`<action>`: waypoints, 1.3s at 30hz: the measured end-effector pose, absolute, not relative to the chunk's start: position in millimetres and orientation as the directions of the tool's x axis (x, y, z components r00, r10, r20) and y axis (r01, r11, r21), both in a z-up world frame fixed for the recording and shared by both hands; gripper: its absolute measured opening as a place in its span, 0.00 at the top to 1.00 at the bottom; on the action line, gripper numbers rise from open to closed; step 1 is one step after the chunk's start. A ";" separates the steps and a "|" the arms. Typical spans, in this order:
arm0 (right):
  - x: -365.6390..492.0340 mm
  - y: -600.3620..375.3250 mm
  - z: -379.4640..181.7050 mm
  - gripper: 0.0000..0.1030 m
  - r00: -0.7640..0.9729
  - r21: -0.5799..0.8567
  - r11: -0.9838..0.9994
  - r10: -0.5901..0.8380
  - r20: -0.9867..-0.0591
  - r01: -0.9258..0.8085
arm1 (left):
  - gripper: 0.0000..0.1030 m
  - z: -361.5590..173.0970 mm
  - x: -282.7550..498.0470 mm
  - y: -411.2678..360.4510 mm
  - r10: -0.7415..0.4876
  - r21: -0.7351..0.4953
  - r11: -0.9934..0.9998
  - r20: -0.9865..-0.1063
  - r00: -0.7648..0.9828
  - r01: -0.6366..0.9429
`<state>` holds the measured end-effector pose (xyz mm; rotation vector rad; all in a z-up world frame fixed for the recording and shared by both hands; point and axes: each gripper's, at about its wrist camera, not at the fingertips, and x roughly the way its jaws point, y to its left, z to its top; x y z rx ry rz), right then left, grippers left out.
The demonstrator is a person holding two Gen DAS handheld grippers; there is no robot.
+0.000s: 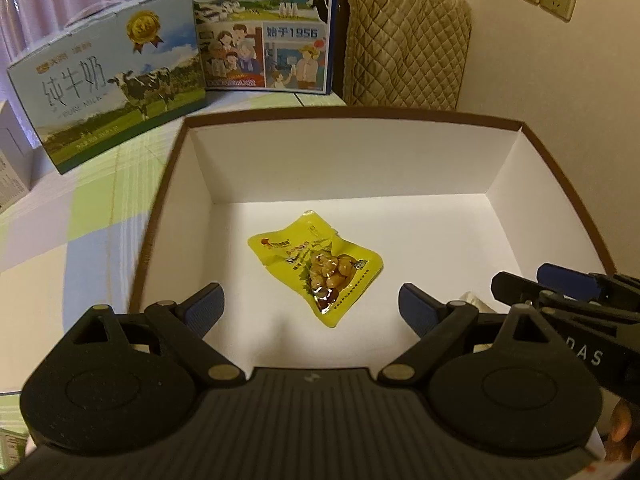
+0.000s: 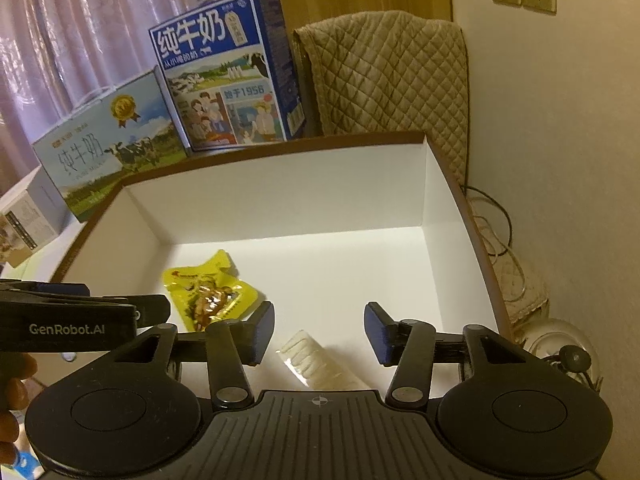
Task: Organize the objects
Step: 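Open the right tool to drop the white holder into the box, then withdraw both tools from the box back toward the table items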
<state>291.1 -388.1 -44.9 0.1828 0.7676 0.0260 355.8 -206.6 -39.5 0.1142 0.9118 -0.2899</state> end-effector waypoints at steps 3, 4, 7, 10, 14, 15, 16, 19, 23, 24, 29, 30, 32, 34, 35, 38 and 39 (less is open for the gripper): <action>281.0 -384.5 -30.3 0.51 0.746 0.188 0.982 0.104 -0.657 0.029 | 0.10 -25.6 345.3 -194.5 -0.208 -0.035 0.957 -0.776 0.596 0.289; 277.4 -383.2 -24.6 0.49 0.756 0.193 0.981 0.108 -0.646 0.025 | 0.10 -20.5 341.2 -189.8 -0.211 -0.038 0.957 -0.769 0.603 0.287; 262.3 -378.1 -9.6 0.41 0.783 0.204 0.979 0.118 -0.611 0.012 | 0.09 -4.8 326.5 -174.0 -0.215 -0.042 0.960 -0.745 0.631 0.278; 243.7 -370.3 0.6 0.34 0.797 0.219 0.976 0.146 -0.586 -0.018 | 0.07 9.4 307.5 -155.7 -0.219 -0.049 0.962 -0.723 0.656 0.268; 217.8 -359.6 8.5 0.29 0.808 0.243 0.968 0.192 -0.558 -0.062 | 0.07 22.7 280.9 -134.5 -0.225 -0.059 0.964 -0.705 0.672 0.260; 212.2 -356.8 9.2 0.28 0.807 0.244 0.967 0.198 -0.556 -0.070 | 0.06 25.1 273.6 -129.2 -0.225 -0.063 0.965 -0.704 0.674 0.256; 206.3 -353.0 9.9 0.28 0.806 0.243 0.967 0.202 -0.557 -0.075 | 0.06 26.8 266.6 -124.2 -0.226 -0.068 0.965 -0.702 0.675 0.253; 189.8 -341.7 8.9 0.26 0.804 0.247 0.964 0.224 -0.552 -0.098 | 0.06 29.3 246.8 -108.3 -0.230 -0.090 0.968 -0.696 0.680 0.235; 171.8 -323.2 2.4 0.25 0.795 0.246 0.960 0.254 -0.551 -0.136 | 0.06 28.7 221.3 -87.3 -0.223 -0.116 0.973 -0.693 0.685 0.200; 169.4 -318.2 0.4 0.25 0.790 0.247 0.958 0.264 -0.553 -0.147 | 0.06 28.0 215.4 -82.3 -0.219 -0.122 0.974 -0.694 0.686 0.189; 163.6 -299.4 -10.2 0.25 0.760 0.238 0.952 0.298 -0.578 -0.192 | 0.06 22.6 190.3 -61.4 -0.198 -0.132 0.980 -0.702 0.684 0.148; 162.4 -296.4 -13.0 0.25 0.754 0.237 0.951 0.303 -0.583 -0.199 | 0.06 21.4 185.6 -57.2 -0.195 -0.134 0.981 -0.704 0.683 0.142; 160.3 -290.3 -18.5 0.25 0.740 0.236 0.948 0.316 -0.594 -0.215 | 0.06 18.2 176.7 -48.3 -0.184 -0.140 0.983 -0.709 0.681 0.120; 156.0 -284.4 -25.1 0.25 0.729 0.240 0.941 0.336 -0.596 -0.238 | 0.06 14.4 169.7 -41.2 -0.178 -0.149 0.984 -0.714 0.677 0.102; 154.9 -281.3 -27.7 0.25 0.722 0.239 0.940 0.342 -0.602 -0.245 | 0.06 11.6 166.5 -36.7 -0.173 -0.156 0.984 -0.720 0.672 0.087; 151.8 -272.6 -37.2 0.25 0.697 0.241 0.932 0.363 -0.618 -0.271 | 0.06 2.1 156.1 -25.7 -0.168 -0.166 0.984 -0.732 0.660 0.066; 150.7 -270.7 -40.2 0.25 0.691 0.244 0.930 0.368 -0.622 -0.275 | 0.06 -0.2 153.2 -23.2 -0.165 -0.166 0.984 -0.735 0.658 0.061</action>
